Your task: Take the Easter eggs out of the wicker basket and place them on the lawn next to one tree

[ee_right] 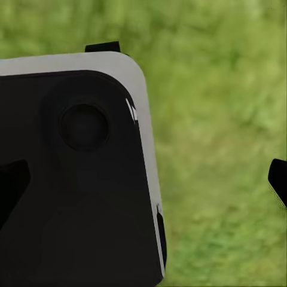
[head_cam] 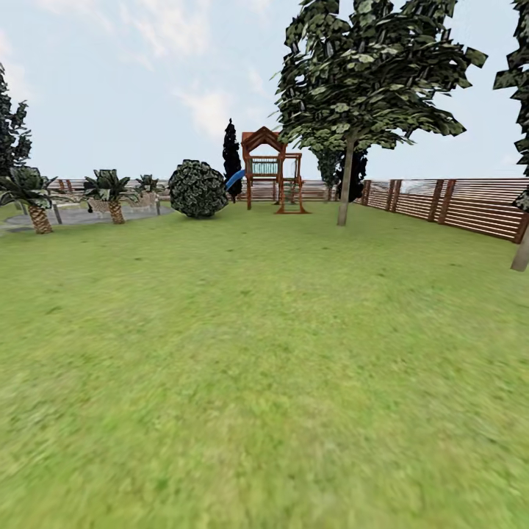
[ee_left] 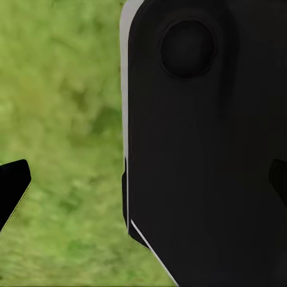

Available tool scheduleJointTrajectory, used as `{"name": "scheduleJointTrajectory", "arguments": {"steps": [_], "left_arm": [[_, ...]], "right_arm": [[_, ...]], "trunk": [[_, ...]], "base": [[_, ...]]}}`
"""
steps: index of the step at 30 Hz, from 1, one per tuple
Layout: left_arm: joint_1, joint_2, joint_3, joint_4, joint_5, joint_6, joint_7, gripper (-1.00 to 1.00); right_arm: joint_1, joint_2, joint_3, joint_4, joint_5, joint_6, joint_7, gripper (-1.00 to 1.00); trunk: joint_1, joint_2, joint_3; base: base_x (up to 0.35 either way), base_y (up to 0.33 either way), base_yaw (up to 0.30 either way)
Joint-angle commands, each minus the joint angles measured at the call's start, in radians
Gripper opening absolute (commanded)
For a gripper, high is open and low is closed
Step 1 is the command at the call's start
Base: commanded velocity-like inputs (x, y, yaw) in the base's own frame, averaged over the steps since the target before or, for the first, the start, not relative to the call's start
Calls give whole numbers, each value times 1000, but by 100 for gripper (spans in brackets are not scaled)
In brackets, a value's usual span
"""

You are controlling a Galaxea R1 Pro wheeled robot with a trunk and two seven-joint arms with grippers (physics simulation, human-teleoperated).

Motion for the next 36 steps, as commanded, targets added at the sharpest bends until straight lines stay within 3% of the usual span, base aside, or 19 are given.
{"name": "scheduleJointTrajectory", "arguments": {"steps": [1, 27, 32, 36], "left_arm": [[0, 0, 1, -1, 1, 0, 0, 100], [0, -1, 0, 1, 1, 0, 0, 100], [0, 23, -3, -5, -6, -2, -1, 100], [0, 24, -1, -7, -7, 1, -1, 100]], "right_arm": [[-1, 0, 0, 3, -8, -4, 0, 100], [-1, 10, 11, 37, 11, 2, 10, 100], [-2, -6, 23, 38, 26, 0, 16, 100], [-2, 12, 22, 37, 24, -2, 10, 100]], "trunk": [[1, 0, -1], [1, 0, -1], [1, 0, -1], [1, 0, -1]], "base": [[322, 0, 0], [322, 0, 0], [13, 0, 0], [202, 0, 0]]}}
